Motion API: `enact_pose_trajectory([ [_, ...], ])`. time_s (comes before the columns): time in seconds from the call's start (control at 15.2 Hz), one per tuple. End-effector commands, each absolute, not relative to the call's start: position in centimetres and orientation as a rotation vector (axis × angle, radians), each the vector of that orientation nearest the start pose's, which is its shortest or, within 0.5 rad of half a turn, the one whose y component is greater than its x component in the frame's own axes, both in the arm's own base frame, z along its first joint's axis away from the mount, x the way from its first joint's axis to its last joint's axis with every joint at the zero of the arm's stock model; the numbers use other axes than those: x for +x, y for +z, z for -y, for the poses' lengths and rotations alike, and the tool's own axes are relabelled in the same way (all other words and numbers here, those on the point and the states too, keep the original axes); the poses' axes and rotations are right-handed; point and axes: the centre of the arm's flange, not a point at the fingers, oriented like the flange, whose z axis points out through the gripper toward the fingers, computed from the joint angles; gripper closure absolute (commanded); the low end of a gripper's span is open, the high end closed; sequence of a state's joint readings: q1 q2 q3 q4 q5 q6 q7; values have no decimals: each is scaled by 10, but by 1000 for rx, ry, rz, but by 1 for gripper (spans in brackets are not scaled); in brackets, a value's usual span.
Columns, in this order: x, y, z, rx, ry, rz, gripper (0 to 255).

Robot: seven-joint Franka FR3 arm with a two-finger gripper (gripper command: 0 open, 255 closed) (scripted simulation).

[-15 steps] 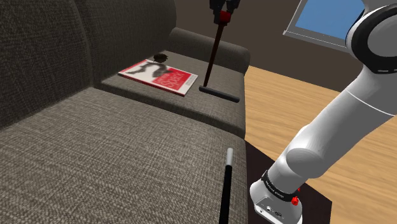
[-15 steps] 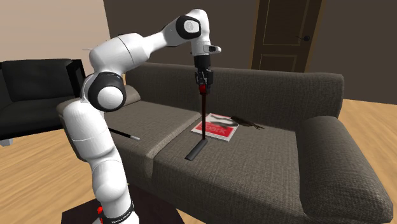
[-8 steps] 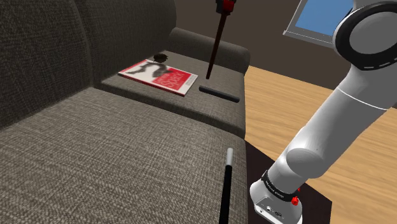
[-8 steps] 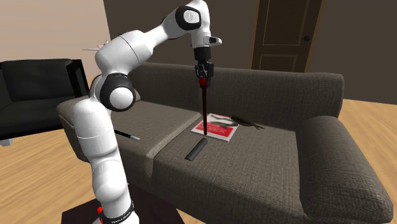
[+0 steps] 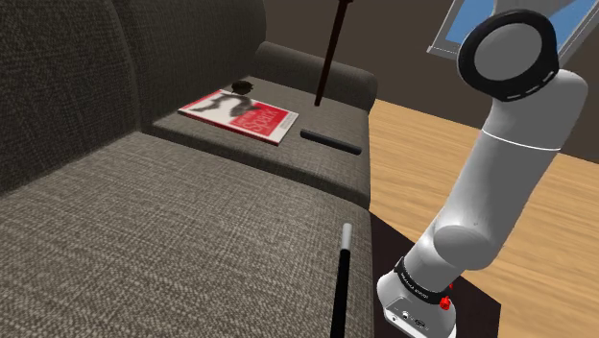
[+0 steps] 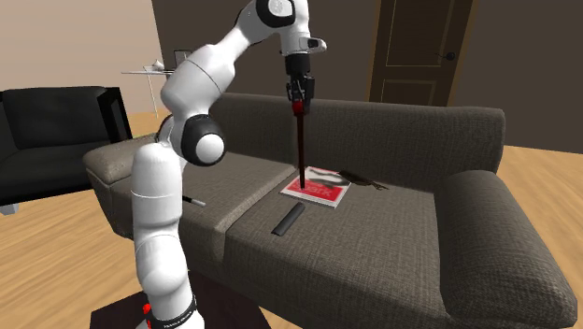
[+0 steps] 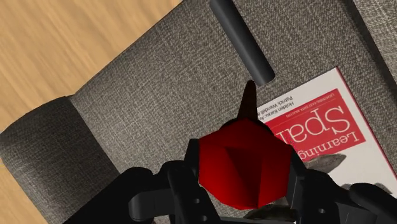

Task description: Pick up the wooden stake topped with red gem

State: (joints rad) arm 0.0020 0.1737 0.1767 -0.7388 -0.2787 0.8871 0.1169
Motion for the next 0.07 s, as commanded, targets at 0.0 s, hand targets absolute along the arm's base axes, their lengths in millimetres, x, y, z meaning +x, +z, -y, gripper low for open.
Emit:
enact_pose_trajectory([
  [0.0,471,828,-30,-3325,-4,-191,255],
])
